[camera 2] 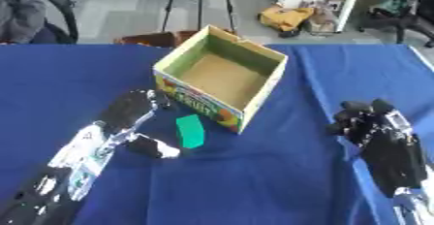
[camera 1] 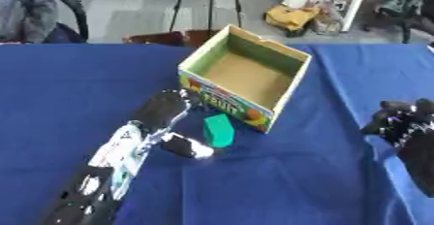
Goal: Pick up objects on the table and place them in the box.
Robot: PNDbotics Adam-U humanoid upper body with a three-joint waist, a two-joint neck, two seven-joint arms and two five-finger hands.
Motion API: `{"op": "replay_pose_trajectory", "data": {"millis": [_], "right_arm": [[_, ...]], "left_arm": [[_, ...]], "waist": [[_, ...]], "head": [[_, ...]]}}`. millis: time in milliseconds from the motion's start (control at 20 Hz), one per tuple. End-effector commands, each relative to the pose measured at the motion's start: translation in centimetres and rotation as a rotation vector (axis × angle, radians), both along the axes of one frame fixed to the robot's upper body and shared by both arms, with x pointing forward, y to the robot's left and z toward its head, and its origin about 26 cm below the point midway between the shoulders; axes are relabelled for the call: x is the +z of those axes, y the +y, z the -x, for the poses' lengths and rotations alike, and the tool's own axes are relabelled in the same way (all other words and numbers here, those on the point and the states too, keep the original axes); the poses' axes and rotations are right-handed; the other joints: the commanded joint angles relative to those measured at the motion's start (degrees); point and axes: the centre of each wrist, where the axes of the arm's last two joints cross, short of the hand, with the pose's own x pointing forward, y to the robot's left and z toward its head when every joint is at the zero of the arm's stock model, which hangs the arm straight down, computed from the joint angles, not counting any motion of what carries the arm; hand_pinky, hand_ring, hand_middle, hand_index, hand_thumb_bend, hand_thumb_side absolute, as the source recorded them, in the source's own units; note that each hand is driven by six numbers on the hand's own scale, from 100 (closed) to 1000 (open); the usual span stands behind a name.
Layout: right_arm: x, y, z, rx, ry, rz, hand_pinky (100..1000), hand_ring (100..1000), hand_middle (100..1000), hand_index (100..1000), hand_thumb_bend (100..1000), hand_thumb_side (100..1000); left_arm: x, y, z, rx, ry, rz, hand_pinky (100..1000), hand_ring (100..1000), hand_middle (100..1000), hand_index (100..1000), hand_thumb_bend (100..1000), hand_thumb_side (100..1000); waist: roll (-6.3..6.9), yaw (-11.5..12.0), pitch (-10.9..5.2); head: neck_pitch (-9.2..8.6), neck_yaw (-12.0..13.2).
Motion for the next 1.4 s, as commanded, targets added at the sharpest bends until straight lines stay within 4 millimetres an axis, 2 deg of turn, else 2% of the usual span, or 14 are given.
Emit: {"op": "replay_pose_trajectory", "data": {"millis": [50,1000,1250,1400], "right_arm": [[0.5,-0.2,0.0,0.003,-0.017,0.01,639,576,574,738,100,872],[0.5,0.0,0.0,0.011,-0.016,0.013,640,576,574,738,100,874],[0.4,0.0,-0.1,0.012,-0.016,0.013,640,576,574,738,100,875],[0.4,0.0,-0.1,0.013,-0.016,0.013,640,576,574,738,100,875]], "left_arm": [[0.8,-0.5,-0.4,0.002,-0.034,0.007,580,658,520,684,766,689],[-0.8,-1.1,-1.3,0.06,-0.02,-0.006,569,628,487,669,716,682],[-1.4,-1.1,-1.5,0.075,-0.011,-0.011,564,615,410,658,702,684],[-1.6,-1.1,-1.5,0.08,-0.01,-0.013,558,605,397,652,687,673]], "waist": [[-0.04,-0.17,-0.98],[-0.07,-1.18,-0.67],[-0.11,-1.26,-0.61],[-0.11,-1.32,-0.57]], "head": [[0.49,0.17],[0.49,0.51],[0.44,0.51],[0.47,0.54]]}}
